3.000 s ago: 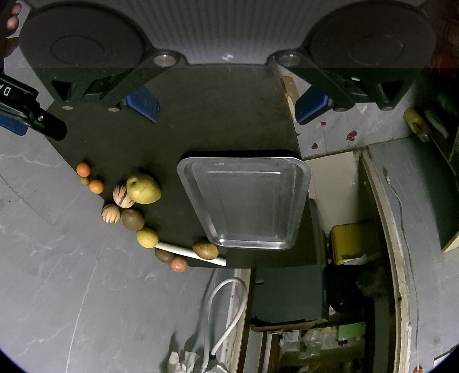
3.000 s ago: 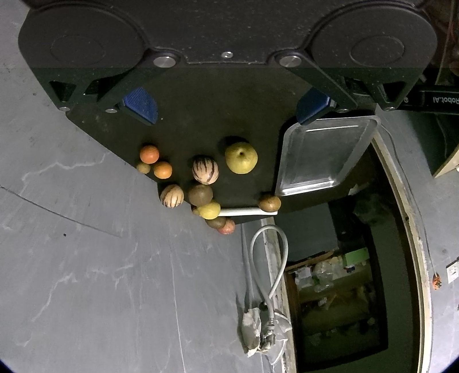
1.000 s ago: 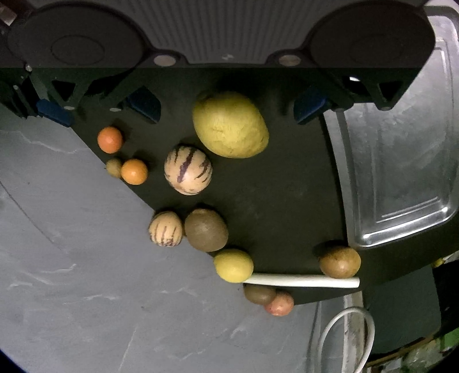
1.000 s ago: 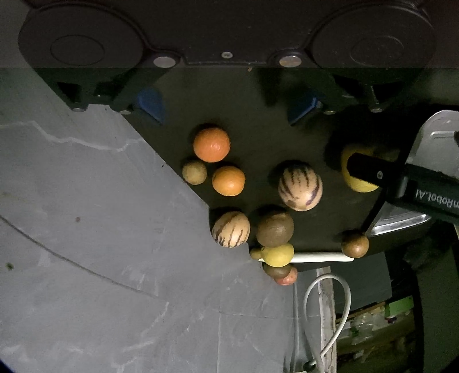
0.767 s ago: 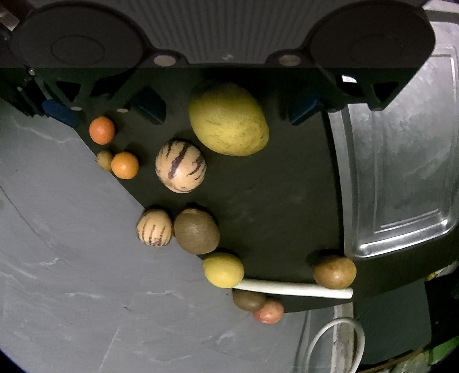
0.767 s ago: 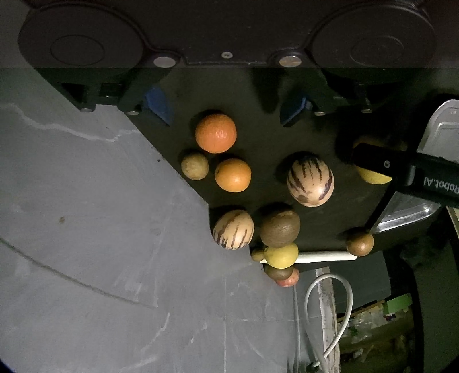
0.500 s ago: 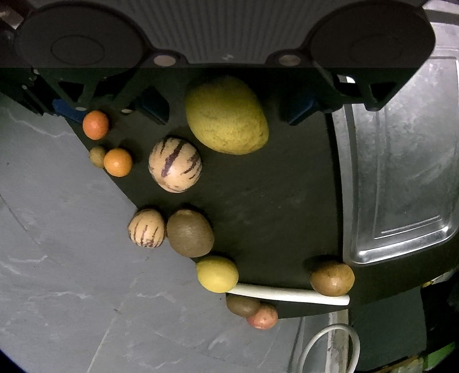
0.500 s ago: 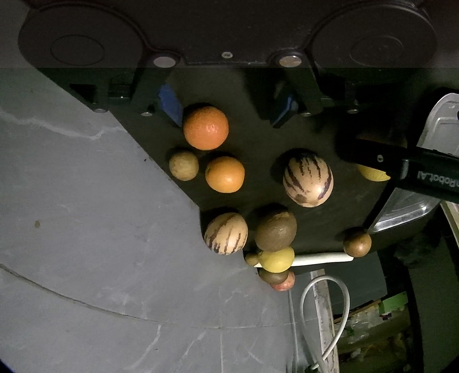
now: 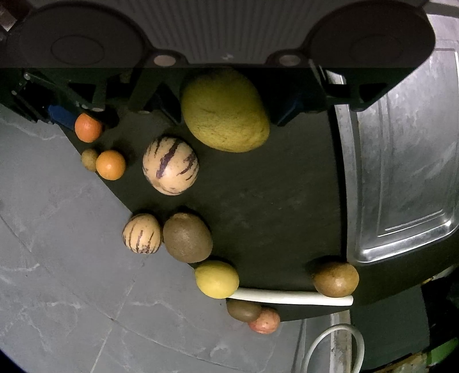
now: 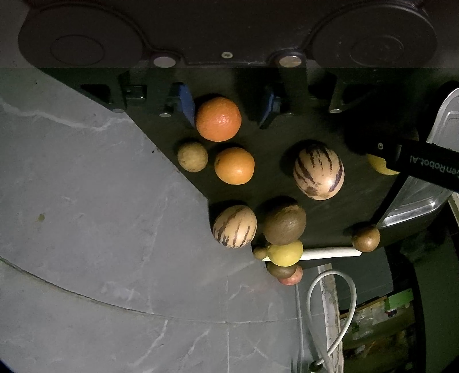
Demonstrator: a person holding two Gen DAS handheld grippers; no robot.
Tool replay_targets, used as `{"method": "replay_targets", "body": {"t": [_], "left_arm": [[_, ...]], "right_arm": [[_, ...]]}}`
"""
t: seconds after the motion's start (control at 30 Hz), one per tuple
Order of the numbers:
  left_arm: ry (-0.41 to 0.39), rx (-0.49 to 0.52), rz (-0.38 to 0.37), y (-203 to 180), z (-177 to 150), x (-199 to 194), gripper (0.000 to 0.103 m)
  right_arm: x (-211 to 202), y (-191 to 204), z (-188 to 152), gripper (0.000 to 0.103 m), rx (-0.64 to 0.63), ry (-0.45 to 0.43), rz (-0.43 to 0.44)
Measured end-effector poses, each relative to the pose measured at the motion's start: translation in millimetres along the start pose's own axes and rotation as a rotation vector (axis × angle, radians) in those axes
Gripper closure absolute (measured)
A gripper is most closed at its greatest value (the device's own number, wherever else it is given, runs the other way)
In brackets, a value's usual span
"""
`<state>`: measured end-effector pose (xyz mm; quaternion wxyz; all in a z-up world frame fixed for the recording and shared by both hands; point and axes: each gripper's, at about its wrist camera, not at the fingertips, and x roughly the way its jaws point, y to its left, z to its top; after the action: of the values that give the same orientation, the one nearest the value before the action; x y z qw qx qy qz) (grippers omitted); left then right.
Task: Organize fruits
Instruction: 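Grasp the yellow-green pear with the left tool while the right tool grasps an orange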
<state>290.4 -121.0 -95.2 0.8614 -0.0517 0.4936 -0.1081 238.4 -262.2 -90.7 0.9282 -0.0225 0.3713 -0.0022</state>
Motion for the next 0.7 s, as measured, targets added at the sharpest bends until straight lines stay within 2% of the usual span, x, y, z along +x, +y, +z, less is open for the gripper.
{"method": "replay_targets", "body": {"t": [0.2,0.4,0.7], "left_arm": [[-0.002,-0.009,-0.012,2,0,0,0.036],[-0.004,0.019,-0.016,1,-1,-3,0.038],[0.000,-0.010,-0.064,14,-8,-12,0.040]], "right_arm": [[-2,5,-1,0.067,-0.008,-0.006,0.008],[-4,14,-2,0.068,-0.020,-0.005,0.035],[-15,34,-6,0.069,-0.031,-0.002,0.113]]}}
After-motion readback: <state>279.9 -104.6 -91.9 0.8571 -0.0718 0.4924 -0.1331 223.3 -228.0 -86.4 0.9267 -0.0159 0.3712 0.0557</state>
